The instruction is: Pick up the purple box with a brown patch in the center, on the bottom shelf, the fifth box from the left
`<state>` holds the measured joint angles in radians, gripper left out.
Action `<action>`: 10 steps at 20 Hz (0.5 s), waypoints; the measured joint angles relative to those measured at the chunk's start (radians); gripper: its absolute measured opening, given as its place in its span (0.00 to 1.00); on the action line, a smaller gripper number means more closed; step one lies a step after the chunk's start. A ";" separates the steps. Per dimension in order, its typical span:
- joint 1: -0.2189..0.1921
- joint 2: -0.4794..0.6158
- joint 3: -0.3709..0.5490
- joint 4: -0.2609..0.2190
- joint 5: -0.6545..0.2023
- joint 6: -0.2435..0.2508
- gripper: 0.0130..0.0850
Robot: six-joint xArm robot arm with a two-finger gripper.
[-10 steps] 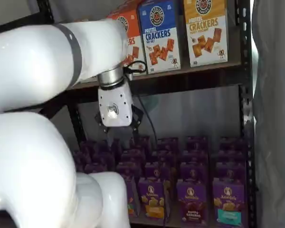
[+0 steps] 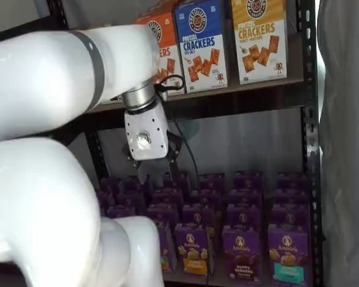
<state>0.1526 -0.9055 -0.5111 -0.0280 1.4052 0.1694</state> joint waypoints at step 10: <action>-0.015 0.036 0.047 -0.005 -0.098 -0.009 1.00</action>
<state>0.1381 -0.8698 -0.4637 -0.0334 1.3074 0.1605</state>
